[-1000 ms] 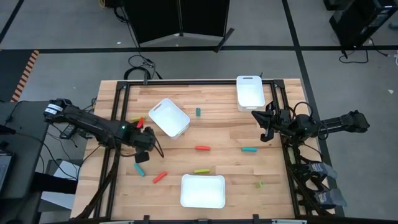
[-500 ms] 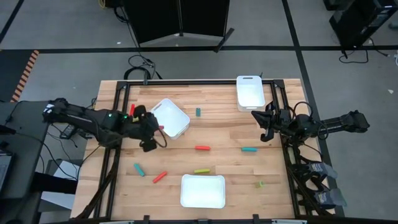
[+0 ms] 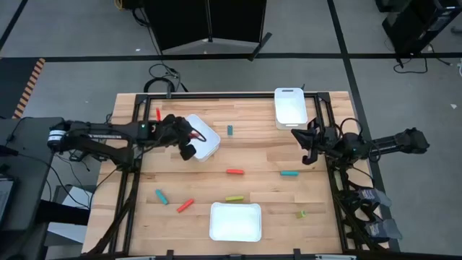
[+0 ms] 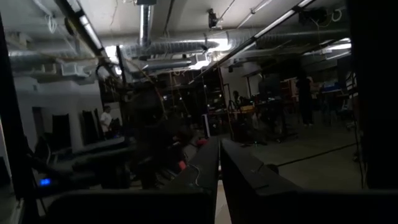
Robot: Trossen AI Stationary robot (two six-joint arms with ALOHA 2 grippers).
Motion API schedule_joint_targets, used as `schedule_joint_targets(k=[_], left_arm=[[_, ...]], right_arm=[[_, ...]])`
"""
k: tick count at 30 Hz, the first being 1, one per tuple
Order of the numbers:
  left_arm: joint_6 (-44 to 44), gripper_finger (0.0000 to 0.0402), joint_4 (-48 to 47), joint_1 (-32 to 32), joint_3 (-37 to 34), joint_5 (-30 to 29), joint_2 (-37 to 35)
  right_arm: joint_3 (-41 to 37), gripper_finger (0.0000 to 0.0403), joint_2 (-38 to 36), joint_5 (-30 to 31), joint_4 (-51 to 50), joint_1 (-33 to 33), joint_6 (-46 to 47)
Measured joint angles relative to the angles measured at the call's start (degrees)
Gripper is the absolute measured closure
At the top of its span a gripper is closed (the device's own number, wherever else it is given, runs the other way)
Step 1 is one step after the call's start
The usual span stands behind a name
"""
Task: Sort blocks
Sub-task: Put the top left orange block into the top left bin
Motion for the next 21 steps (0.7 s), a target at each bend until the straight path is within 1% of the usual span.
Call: schedule_joint_targets(k=[6,9,12,14,18,21], left_arm=[[2.33,0.0338,4.01,4.15,-1.93,3.65,0.0],[2.64,0.0338,4.71,5.43,-2.77,4.2,0.0],[2.57,0.0337,5.58,6.49,-3.85,4.44,0.0],[2.55,0.031,6.6,6.69,-4.58,4.6,0.0],[3.82,0.0207,7.16,6.69,-4.67,5.32,0.0],[4.04,0.0144,8.35,6.67,-4.67,6.13,-0.03]], right_arm=[[1.44,0.0367,3.92,-0.37,0.71,0.63,-1.68],[4.52,0.0354,7.09,0.06,-0.16,0.65,-2.2],[8.8,0.0333,11.09,0.35,-4.8,0.65,-3.03],[12.31,0.0316,14.14,0.37,-10.41,0.65,-3.07],[19.93,0.0279,20.62,0.42,-23.09,0.98,-2.73],[25.84,0.0256,25.7,0.5,-32.39,1.39,-2.22]])
